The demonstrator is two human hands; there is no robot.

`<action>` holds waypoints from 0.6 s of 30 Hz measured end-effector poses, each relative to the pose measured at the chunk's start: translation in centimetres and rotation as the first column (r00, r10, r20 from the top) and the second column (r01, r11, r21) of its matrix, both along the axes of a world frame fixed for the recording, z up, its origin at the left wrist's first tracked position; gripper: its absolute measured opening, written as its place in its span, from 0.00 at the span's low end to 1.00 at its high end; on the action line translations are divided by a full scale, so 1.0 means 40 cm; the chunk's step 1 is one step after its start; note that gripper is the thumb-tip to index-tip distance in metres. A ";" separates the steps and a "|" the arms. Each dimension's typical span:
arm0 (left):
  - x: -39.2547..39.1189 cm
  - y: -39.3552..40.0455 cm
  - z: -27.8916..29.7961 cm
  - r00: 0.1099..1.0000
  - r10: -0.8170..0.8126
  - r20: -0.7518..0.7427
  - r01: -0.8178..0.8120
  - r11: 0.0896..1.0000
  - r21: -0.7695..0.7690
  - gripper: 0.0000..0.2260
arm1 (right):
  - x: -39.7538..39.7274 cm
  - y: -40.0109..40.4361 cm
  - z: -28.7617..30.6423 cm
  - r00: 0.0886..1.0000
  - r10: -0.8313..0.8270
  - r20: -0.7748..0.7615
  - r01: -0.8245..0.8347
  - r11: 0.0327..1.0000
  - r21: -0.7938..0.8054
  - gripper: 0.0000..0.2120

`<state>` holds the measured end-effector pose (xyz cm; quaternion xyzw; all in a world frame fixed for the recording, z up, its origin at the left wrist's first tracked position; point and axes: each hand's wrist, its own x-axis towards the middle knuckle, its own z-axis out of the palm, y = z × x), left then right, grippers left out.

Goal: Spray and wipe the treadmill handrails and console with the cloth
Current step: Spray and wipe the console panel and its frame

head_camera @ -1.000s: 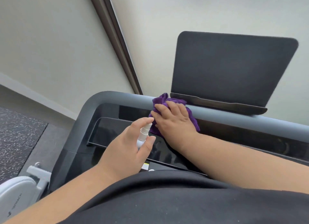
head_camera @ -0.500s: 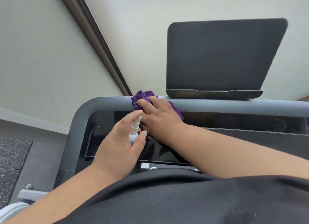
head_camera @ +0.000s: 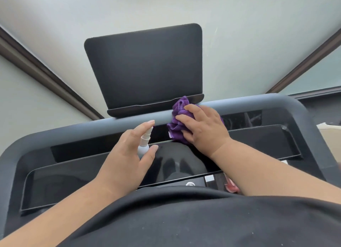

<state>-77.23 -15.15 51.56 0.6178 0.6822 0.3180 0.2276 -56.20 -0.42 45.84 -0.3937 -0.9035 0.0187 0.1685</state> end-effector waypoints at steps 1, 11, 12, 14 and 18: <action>0.017 0.008 0.000 1.000 0.008 0.005 -0.008 1.000 -0.014 0.32 | 0.035 0.011 0.003 1.000 -0.029 0.005 0.029 0.999 -0.014 0.18; 0.087 0.062 -0.001 0.970 0.198 -0.139 -0.209 0.976 -0.068 0.26 | 0.184 0.054 0.015 0.970 -0.139 -0.197 0.118 0.987 -0.113 0.15; 0.082 0.071 0.001 0.962 0.219 -0.164 -0.232 0.971 -0.063 0.26 | 0.163 0.037 0.018 0.972 -0.025 -0.233 0.004 0.996 -0.091 0.15; 0.068 0.086 0.005 0.943 0.253 -0.217 -0.270 0.962 -0.050 0.26 | 0.109 -0.011 0.020 0.933 0.264 -0.245 -0.285 0.957 -0.051 0.13; 0.050 0.094 0.003 0.913 0.286 -0.292 -0.317 0.946 -0.063 0.25 | 0.021 -0.064 0.010 0.788 0.608 -0.100 -0.616 0.777 -0.128 0.14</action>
